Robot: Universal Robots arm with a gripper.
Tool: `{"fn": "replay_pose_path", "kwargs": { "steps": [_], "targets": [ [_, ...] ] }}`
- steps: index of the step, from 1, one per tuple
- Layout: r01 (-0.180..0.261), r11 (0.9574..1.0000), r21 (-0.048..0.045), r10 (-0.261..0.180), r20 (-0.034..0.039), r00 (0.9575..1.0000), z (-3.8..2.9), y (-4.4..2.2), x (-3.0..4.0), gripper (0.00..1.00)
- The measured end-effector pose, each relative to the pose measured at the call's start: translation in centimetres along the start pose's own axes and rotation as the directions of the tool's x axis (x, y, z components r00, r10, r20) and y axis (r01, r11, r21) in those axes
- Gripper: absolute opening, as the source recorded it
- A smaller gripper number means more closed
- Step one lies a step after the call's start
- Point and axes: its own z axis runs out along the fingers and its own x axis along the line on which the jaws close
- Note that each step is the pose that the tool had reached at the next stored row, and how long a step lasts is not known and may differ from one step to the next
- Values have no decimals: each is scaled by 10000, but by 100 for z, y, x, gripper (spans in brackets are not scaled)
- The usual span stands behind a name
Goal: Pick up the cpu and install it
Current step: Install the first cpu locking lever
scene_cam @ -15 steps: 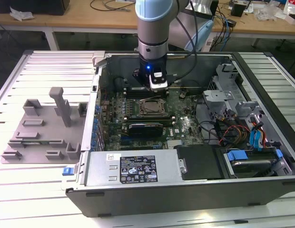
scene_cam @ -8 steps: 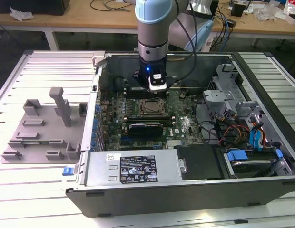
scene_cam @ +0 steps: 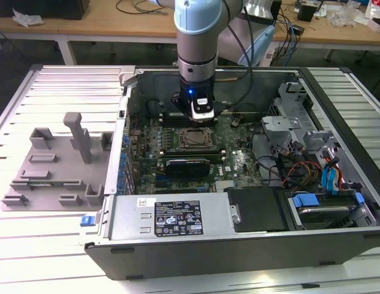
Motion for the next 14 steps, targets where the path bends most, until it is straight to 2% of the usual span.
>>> {"fn": "replay_pose_path", "kwargs": {
  "steps": [1,2,5,9,12,13,14],
  "targets": [
    [-6,10000,-67,6,-30,10000,-1,-2,1,11],
    [-10,10000,-90,10,-35,10000,4,2,1,11],
    [-10,9999,-112,9,-43,10000,-17,11,-1,11],
    [-9,10000,-98,9,-41,10000,-28,11,-1,11],
    [-10,10000,-96,10,-42,10000,-108,22,-3,11],
    [-10,10000,-98,9,-41,10000,-152,29,-4,11],
    [-10,10000,-96,9,-41,10000,-225,41,-6,11]
  ]
}}
